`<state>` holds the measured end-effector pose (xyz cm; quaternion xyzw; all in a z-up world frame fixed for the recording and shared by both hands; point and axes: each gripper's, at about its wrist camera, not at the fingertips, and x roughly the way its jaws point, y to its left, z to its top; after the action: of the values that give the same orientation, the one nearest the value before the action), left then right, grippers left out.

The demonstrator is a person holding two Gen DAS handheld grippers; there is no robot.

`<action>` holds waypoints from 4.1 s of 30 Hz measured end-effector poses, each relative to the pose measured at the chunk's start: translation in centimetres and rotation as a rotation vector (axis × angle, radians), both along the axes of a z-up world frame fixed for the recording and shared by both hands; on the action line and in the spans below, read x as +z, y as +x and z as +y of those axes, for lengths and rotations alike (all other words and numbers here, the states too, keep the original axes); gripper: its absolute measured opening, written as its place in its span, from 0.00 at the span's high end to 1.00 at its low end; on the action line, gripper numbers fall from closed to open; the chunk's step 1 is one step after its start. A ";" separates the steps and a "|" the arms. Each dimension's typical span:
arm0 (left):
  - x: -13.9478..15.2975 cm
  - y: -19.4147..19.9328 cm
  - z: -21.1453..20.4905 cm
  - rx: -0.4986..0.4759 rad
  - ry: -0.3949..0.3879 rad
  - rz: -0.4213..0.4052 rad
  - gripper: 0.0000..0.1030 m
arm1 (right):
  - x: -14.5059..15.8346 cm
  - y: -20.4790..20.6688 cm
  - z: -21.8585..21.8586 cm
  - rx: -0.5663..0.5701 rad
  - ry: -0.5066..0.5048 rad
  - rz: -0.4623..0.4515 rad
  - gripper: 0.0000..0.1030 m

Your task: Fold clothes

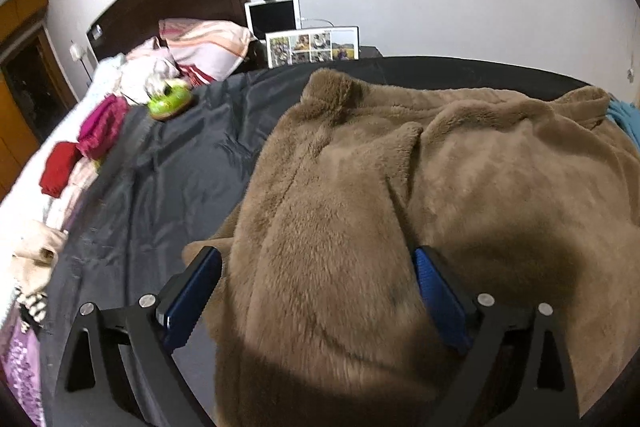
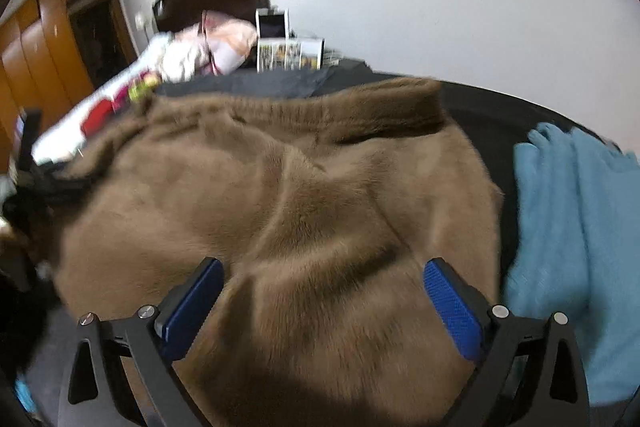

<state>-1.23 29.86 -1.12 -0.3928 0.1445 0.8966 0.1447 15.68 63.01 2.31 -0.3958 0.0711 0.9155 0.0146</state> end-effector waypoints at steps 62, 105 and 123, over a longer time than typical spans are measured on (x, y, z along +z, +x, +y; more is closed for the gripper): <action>-1.5 5.6 4.1 -0.257 0.077 -0.052 0.01 | -4.6 5.1 2.6 -0.450 -0.798 0.235 0.26; -0.6 4.9 2.7 -0.171 0.027 -0.029 0.01 | 3.3 1.4 0.5 -0.241 -0.667 0.365 0.63; 4.8 1.1 -8.0 -0.008 0.496 -0.143 0.01 | 8.0 -3.6 -9.7 0.037 -0.632 0.391 0.64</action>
<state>-0.11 21.90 3.65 -0.4071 -0.0889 0.8740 0.2500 12.10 53.34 10.29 -0.1997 0.3443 0.9068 -0.1387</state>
